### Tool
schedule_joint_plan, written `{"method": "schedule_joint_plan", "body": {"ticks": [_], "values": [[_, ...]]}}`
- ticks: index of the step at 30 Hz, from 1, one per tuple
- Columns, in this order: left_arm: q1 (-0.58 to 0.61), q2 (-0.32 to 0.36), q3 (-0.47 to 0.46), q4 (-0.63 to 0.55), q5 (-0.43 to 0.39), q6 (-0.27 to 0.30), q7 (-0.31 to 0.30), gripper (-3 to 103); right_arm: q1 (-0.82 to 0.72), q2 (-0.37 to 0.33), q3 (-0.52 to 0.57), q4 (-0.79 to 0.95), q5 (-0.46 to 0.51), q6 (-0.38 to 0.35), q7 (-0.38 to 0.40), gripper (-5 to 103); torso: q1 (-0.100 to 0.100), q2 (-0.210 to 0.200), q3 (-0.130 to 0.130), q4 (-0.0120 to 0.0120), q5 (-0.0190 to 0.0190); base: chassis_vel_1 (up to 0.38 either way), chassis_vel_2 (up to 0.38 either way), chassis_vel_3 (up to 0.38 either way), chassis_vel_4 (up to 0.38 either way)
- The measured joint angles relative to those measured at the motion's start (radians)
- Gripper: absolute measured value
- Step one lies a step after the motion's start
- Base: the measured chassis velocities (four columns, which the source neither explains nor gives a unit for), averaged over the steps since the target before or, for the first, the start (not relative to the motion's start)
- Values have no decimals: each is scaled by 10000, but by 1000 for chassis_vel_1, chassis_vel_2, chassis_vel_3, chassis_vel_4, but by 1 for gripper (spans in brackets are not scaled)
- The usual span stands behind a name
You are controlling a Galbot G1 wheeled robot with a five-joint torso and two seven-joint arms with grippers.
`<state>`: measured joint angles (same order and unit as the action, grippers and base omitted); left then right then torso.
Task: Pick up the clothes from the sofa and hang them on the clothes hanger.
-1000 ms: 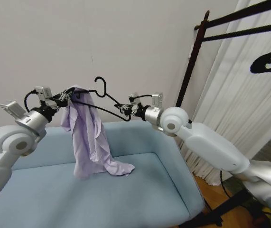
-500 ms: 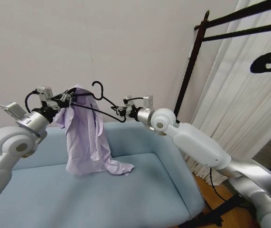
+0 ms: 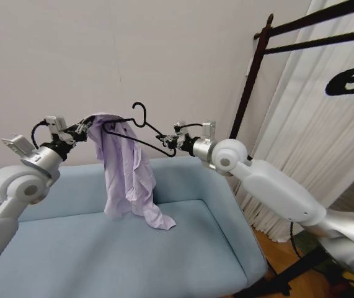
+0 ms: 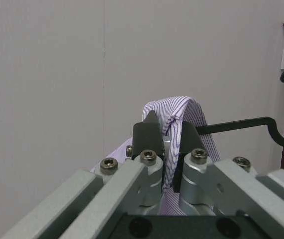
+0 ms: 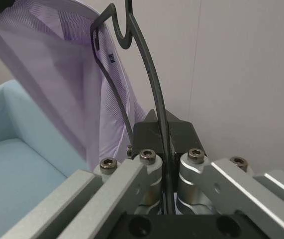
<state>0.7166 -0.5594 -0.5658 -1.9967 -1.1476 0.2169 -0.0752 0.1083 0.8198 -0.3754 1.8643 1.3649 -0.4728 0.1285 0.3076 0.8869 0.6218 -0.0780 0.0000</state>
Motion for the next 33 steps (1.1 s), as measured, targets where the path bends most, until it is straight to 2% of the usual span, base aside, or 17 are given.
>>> {"method": "schedule_joint_plan", "body": {"ticks": [8,23,33], "values": [[-57,-56,101,-50,21,0,-5,3,-33,-231,117,216,115,-1,3,2,0,0,0,0,0,0,0,0,0],[226,191,-145,-495,-87,28,-23,3,283,1352,-684,-373,-121,28,243,2,0,0,0,-1,-2,0,0,0,0],[442,365,-374,-954,-289,27,-32,3,599,2174,-690,-1327,-252,142,375,2,0,0,0,0,-1,0,0,0,0]]}}
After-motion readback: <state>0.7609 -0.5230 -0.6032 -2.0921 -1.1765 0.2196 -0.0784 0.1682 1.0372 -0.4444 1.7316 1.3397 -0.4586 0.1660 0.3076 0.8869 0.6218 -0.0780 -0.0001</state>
